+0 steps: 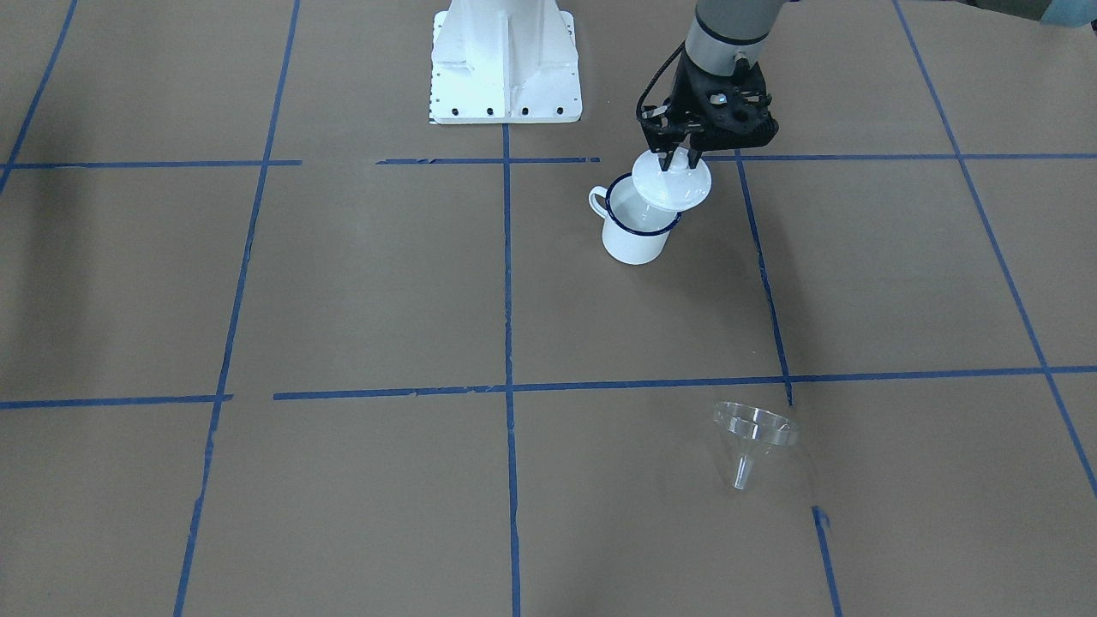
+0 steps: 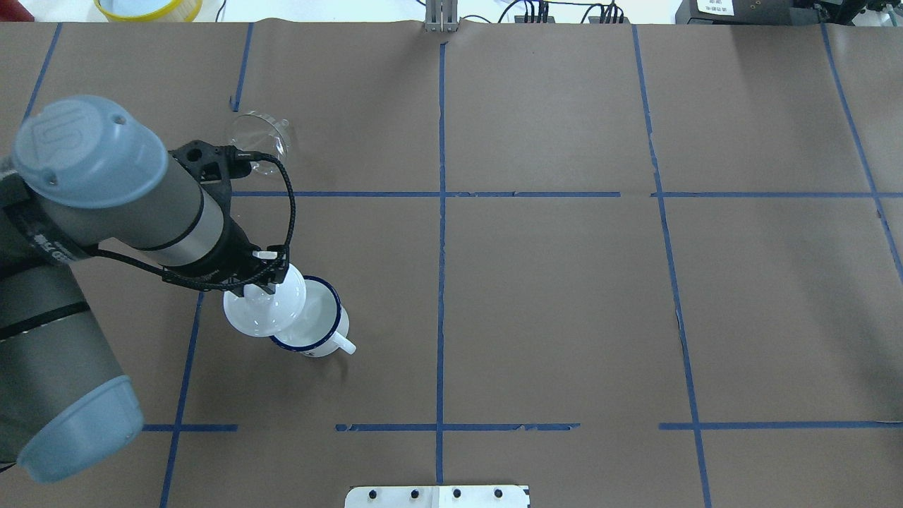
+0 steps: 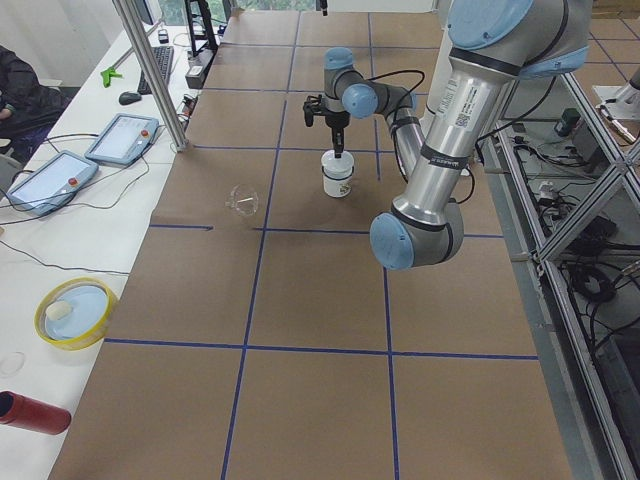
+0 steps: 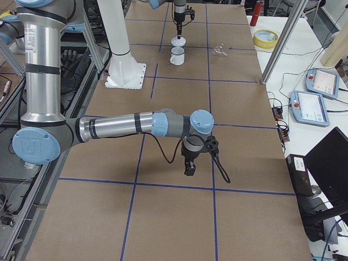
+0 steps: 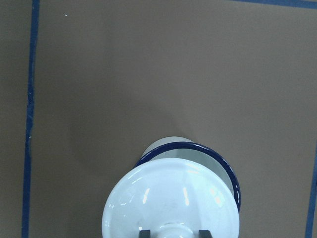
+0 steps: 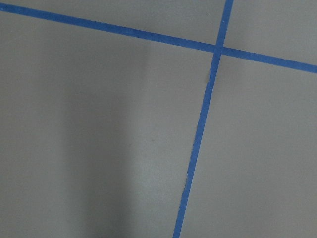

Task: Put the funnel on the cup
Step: 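Lift the lid off the mug and carry it beside the mug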

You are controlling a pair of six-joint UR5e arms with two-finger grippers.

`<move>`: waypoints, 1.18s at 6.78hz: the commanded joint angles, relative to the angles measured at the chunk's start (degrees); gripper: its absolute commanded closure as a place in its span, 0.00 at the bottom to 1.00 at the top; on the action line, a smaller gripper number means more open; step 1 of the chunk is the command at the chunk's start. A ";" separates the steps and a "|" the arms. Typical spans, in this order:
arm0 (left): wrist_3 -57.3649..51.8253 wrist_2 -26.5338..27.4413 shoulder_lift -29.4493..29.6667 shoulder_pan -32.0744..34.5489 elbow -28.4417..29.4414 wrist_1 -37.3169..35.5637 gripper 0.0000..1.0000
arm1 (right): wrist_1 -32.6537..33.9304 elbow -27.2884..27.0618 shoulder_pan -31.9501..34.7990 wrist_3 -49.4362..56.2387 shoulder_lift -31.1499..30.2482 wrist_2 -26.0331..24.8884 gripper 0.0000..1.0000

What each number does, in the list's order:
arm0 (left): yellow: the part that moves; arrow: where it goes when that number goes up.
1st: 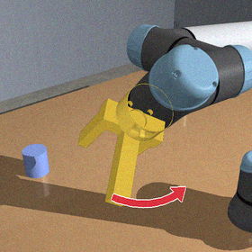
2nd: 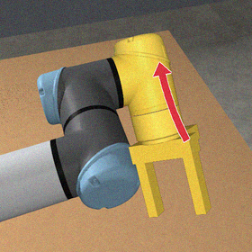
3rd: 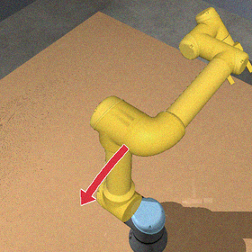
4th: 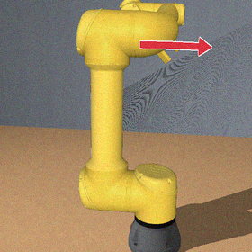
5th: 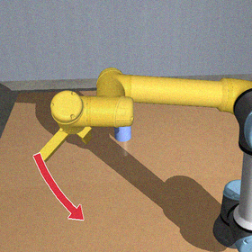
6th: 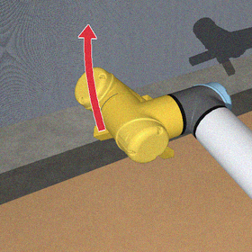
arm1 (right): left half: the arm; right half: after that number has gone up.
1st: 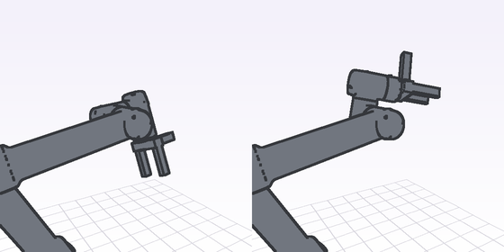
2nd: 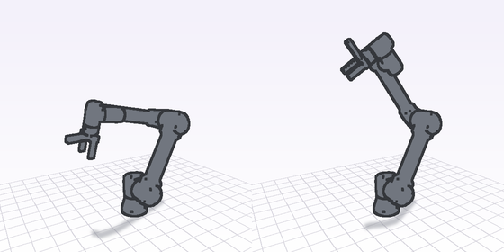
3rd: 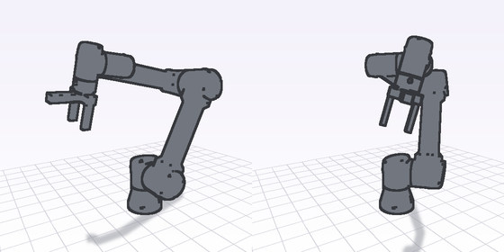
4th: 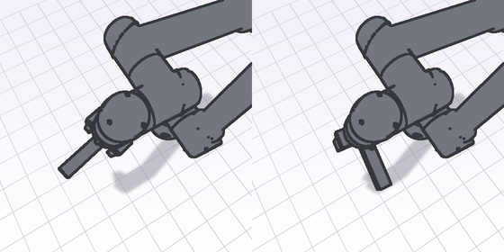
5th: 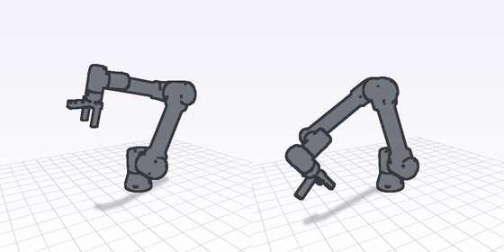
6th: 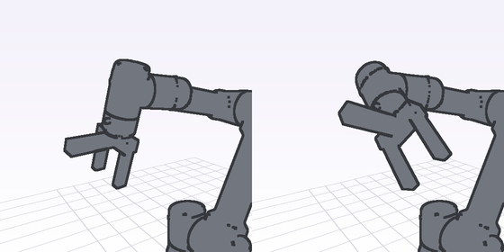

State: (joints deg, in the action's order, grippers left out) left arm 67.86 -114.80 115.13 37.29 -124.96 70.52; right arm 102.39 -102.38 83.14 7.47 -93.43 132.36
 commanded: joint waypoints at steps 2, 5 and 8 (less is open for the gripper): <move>-10.52 -0.07 -5.68 2.96 -0.29 2.05 1.00 | 0.00 0.08 0.00 0.00 0.00 0.00 0.00; -10.73 0.02 -8.78 2.79 9.98 17.52 1.00 | 0.00 -0.01 0.00 0.00 0.00 0.00 0.00; -10.90 -0.07 -8.78 2.61 18.06 24.20 1.00 | 0.00 -0.01 0.00 0.00 0.00 0.00 0.00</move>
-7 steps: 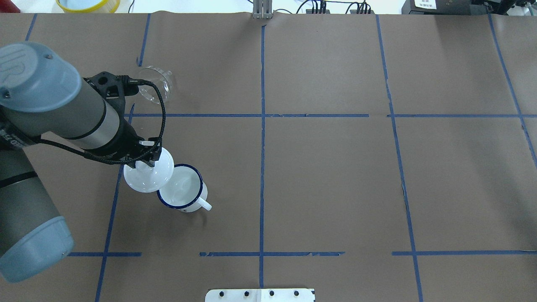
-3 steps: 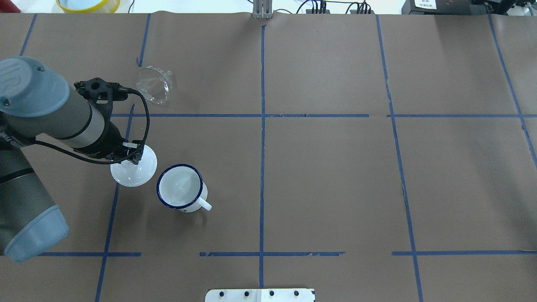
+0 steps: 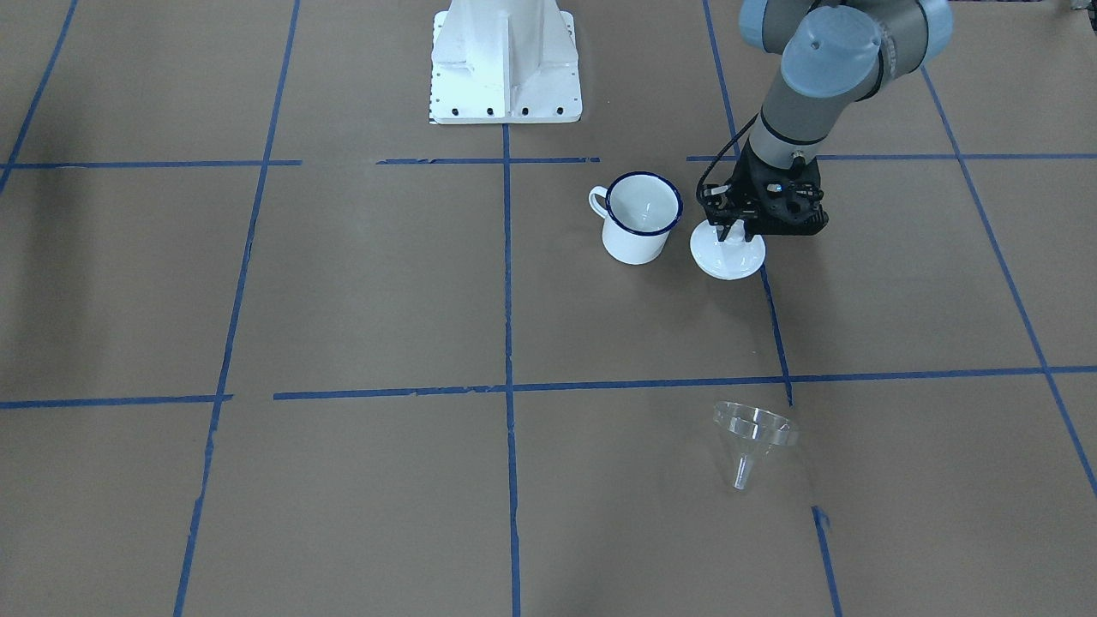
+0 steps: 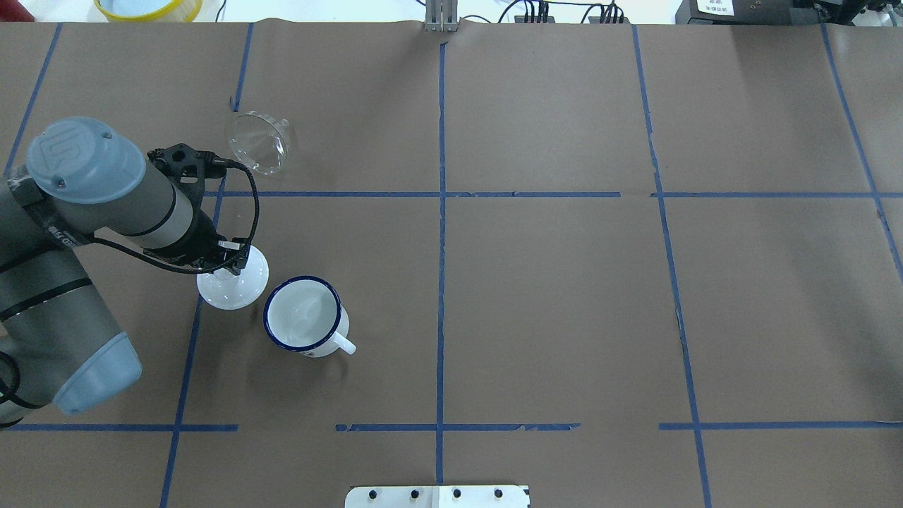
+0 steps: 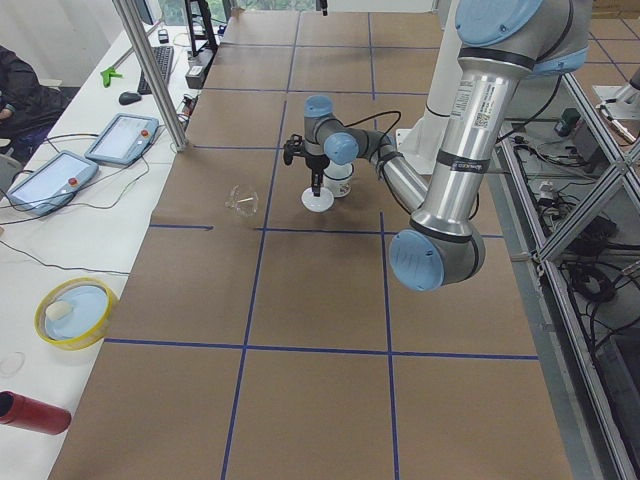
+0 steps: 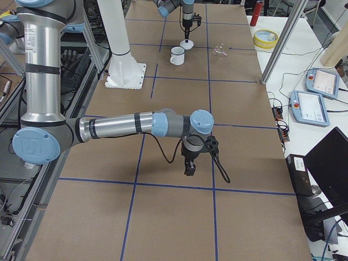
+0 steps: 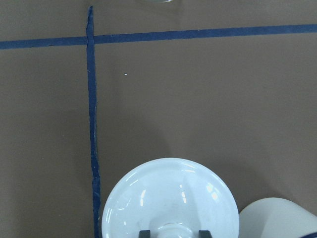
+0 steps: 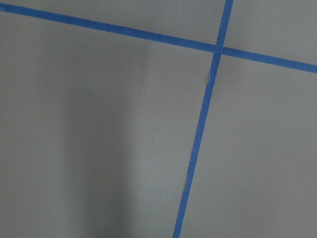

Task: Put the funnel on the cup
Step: 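Lower the lid onto the table and open the left gripper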

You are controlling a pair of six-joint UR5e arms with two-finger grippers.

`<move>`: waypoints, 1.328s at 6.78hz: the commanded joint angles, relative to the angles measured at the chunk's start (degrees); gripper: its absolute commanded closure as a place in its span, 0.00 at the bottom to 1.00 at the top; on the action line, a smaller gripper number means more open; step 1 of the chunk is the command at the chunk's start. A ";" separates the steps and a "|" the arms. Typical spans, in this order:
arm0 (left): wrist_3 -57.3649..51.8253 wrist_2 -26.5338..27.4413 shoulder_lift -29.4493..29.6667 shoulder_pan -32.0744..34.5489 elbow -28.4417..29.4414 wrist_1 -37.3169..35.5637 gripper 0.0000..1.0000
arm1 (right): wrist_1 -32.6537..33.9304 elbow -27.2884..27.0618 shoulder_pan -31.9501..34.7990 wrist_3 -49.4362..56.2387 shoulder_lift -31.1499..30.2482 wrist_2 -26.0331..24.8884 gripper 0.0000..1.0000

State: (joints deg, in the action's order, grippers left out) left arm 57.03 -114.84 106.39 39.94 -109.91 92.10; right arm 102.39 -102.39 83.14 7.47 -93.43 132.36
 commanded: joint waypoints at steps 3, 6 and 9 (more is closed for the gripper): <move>-4.00 -0.21 -0.92 0.40 4.79 5.19 0.68 | 0.00 0.00 0.00 0.00 0.00 0.00 0.00; -4.20 -0.29 -0.92 0.41 4.97 5.10 0.00 | 0.00 0.00 0.00 0.00 0.00 0.00 0.00; -0.37 -3.00 0.04 9.25 1.37 4.49 0.00 | 0.00 0.00 0.00 0.00 0.00 0.00 0.00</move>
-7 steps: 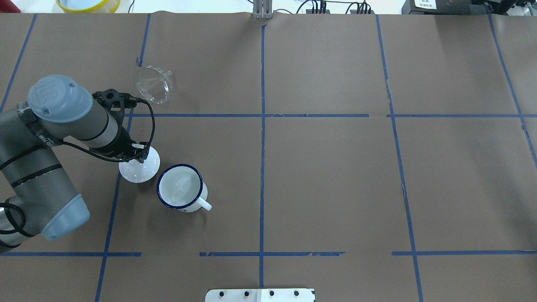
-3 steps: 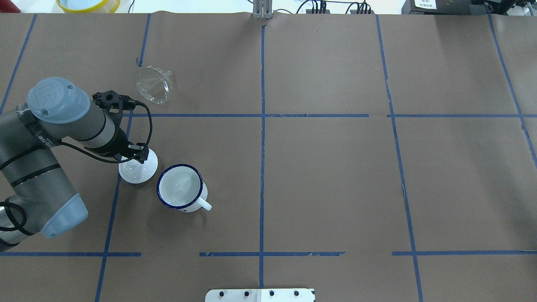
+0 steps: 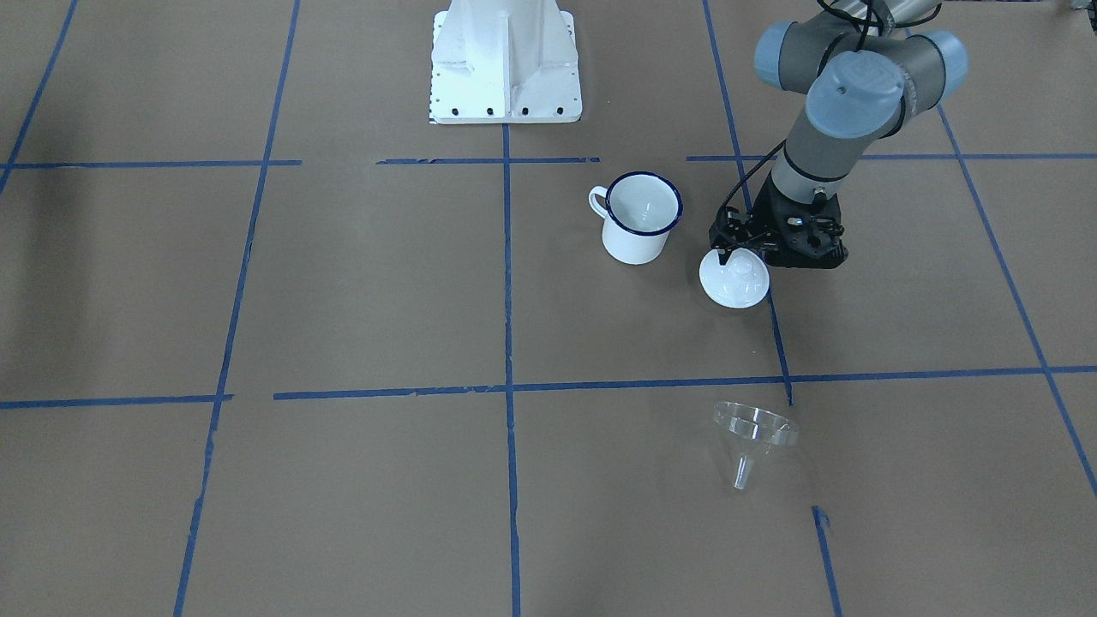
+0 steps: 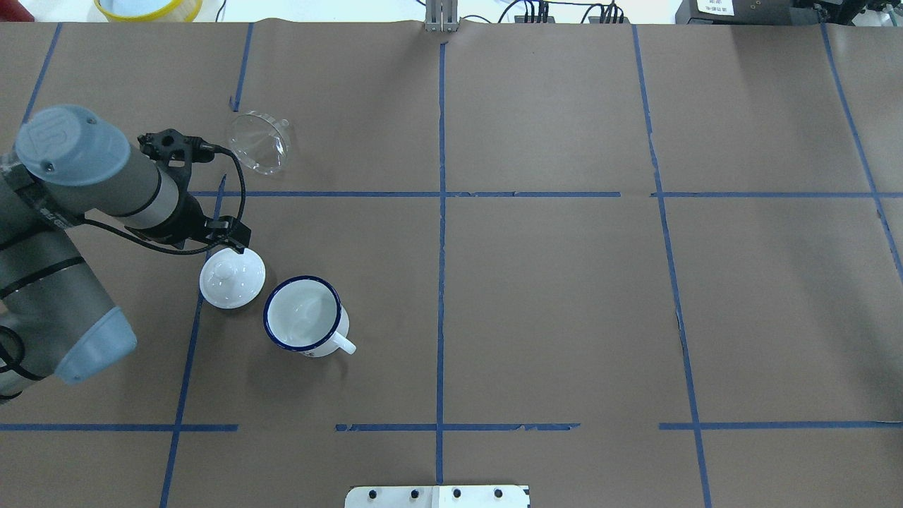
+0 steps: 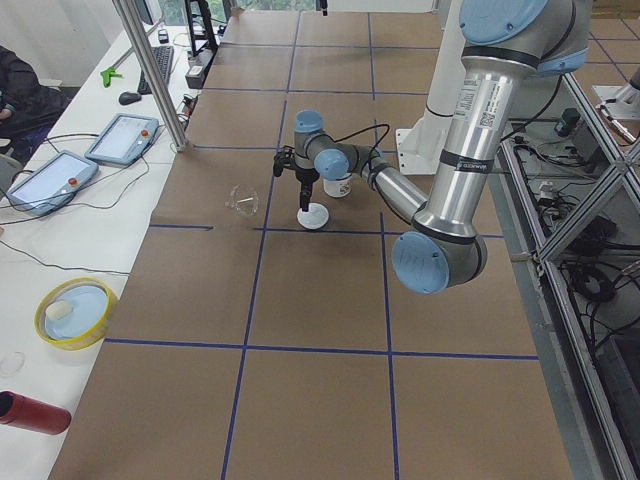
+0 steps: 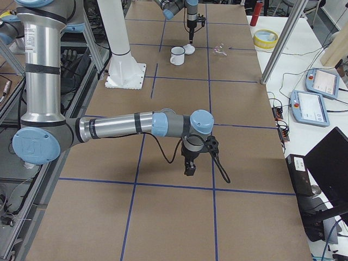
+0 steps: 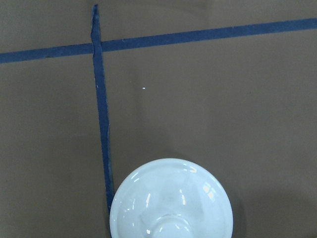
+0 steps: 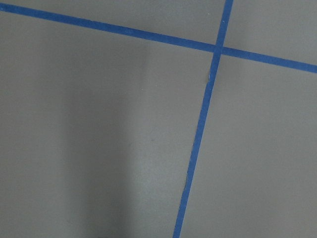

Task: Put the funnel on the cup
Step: 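Lower the lid onto the table and open the left gripper, then move the left gripper to the clear glass funnel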

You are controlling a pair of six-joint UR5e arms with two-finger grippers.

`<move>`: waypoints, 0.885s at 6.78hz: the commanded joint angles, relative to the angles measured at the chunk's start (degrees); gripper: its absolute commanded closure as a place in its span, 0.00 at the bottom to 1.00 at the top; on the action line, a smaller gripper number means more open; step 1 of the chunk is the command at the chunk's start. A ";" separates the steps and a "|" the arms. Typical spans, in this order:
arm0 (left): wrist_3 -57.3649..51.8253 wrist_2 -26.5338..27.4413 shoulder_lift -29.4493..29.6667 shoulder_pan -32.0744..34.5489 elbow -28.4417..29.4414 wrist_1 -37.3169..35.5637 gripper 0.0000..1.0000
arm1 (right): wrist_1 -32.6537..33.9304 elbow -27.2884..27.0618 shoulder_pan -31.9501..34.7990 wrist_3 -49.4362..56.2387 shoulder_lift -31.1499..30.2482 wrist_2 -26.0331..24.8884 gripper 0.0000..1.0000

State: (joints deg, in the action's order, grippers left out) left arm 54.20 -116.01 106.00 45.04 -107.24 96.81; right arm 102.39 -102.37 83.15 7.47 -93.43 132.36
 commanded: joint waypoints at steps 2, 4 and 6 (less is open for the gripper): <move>21.19 -2.04 6.19 5.94 0.17 0.22 0.00 | 0.00 -0.03 0.00 -0.09 0.00 0.00 0.00; 40.61 7.14 9.48 6.20 4.47 7.80 0.00 | 0.00 0.06 0.00 0.00 0.00 0.00 0.00; 59.02 15.85 10.36 5.77 16.21 24.76 0.00 | 0.00 -0.03 0.00 0.00 0.00 0.00 0.00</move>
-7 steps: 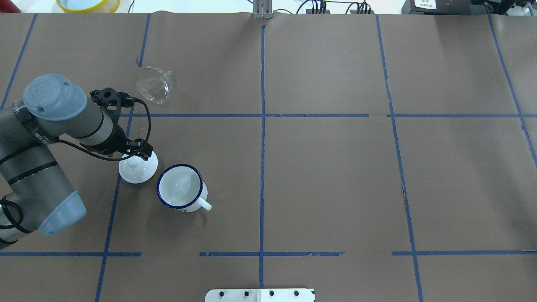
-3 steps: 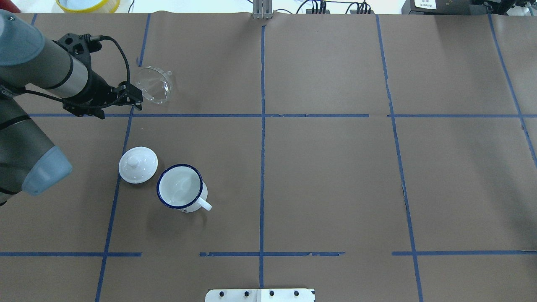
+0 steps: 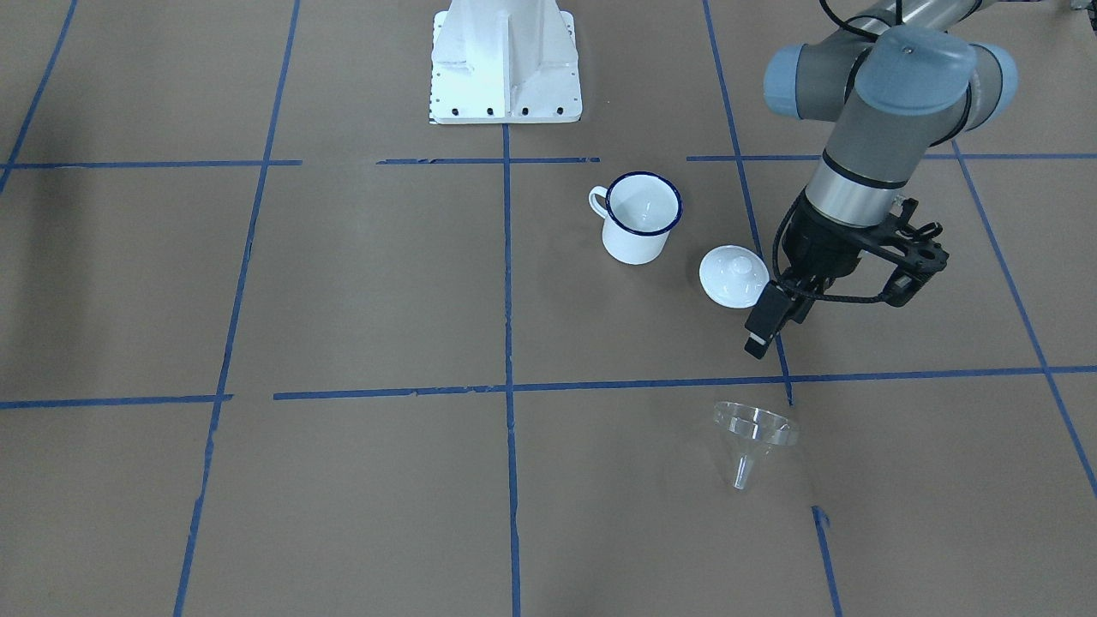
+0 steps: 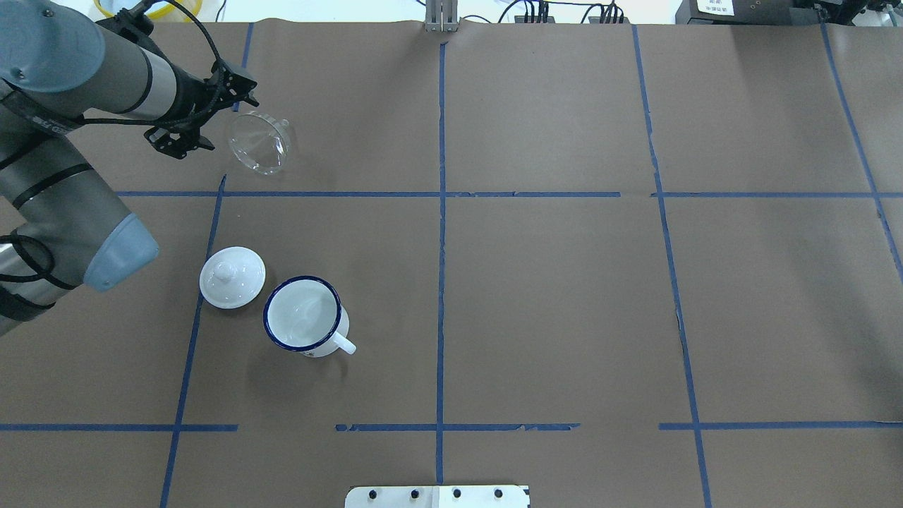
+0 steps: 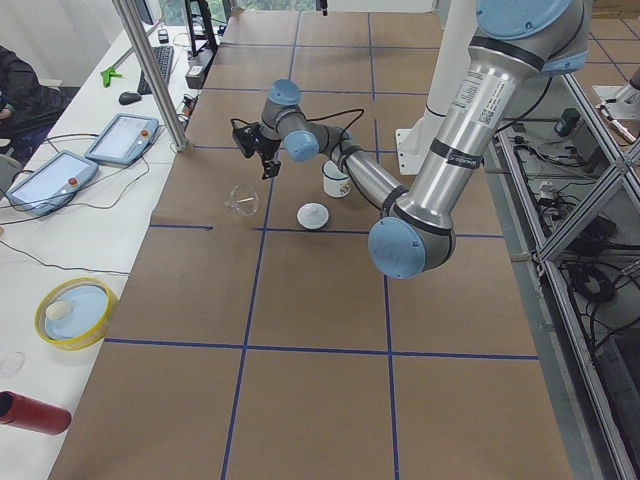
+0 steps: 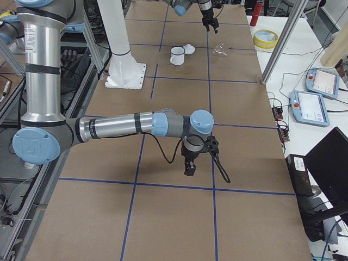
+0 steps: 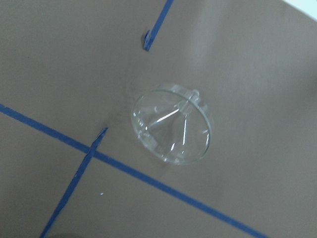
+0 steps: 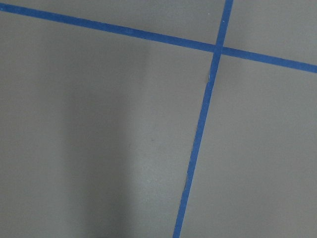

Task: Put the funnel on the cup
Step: 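Move the left gripper to the clear glass funnel, then grasp the glass funnel with the left gripper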

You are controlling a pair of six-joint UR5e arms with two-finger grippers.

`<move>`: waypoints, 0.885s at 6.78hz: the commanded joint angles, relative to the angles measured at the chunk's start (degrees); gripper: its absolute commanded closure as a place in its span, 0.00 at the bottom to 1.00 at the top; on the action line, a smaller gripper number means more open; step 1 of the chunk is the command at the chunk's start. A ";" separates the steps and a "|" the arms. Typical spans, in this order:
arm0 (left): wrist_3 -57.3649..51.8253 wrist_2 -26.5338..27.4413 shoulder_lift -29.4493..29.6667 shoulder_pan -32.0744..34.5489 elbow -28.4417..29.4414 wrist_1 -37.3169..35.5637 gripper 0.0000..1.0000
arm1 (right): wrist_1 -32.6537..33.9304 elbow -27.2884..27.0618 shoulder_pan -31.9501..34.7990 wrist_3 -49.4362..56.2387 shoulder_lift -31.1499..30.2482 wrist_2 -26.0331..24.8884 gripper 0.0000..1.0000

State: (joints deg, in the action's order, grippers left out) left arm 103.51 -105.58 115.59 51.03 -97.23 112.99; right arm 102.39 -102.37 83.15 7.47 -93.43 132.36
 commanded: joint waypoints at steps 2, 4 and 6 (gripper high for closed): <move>12.51 10.38 1.75 -3.81 11.62 11.63 0.00 | 0.00 0.06 0.00 0.00 0.00 0.00 0.00; 12.77 11.36 3.75 -5.14 14.68 11.72 0.00 | 0.00 -0.02 0.00 0.00 0.09 0.00 0.00; 12.69 13.73 6.75 -5.58 19.35 11.72 0.00 | 0.00 -0.02 0.00 0.00 0.00 0.00 0.00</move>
State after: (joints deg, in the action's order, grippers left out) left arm 116.22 -92.75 120.93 45.80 -80.12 124.69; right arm 102.43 -102.39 83.15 7.47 -93.40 132.36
